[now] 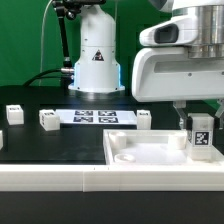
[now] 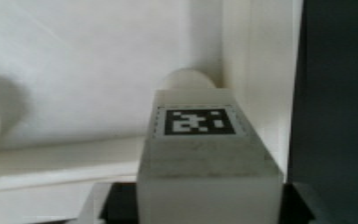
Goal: Assemble one leg
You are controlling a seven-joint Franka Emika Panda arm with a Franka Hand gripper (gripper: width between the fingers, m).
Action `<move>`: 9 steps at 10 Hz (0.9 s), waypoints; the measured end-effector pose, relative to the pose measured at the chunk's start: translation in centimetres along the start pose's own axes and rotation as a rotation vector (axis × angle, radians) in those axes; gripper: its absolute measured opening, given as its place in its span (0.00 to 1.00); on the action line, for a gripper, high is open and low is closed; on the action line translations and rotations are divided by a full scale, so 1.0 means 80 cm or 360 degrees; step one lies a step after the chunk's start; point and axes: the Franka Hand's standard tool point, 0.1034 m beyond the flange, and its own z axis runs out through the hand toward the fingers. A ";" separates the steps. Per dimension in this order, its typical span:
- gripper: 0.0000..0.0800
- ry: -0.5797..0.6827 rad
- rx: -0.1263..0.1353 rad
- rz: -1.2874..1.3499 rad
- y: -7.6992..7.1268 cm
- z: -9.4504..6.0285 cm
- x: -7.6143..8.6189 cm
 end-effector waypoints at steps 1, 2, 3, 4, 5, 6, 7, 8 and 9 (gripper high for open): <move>0.36 0.0004 0.0008 0.0240 0.001 0.000 0.000; 0.36 0.0007 -0.0001 0.0498 0.002 0.001 -0.001; 0.36 0.0019 -0.0013 0.0730 0.002 0.002 0.000; 0.36 0.0031 -0.0024 0.0928 0.003 0.002 -0.001; 0.36 0.0039 -0.0037 0.1130 0.004 0.002 -0.001; 0.36 0.0036 -0.0042 0.1267 0.005 0.002 -0.002; 0.36 0.0025 -0.0025 0.1347 0.007 0.001 0.000; 0.36 0.0014 -0.0013 0.1411 0.008 0.001 -0.001; 0.45 0.0012 -0.0011 0.1433 0.007 0.002 -0.001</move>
Offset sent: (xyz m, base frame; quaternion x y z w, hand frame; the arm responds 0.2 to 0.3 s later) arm -0.0044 0.0122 -0.0248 -0.0130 0.0105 0.3546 0.9349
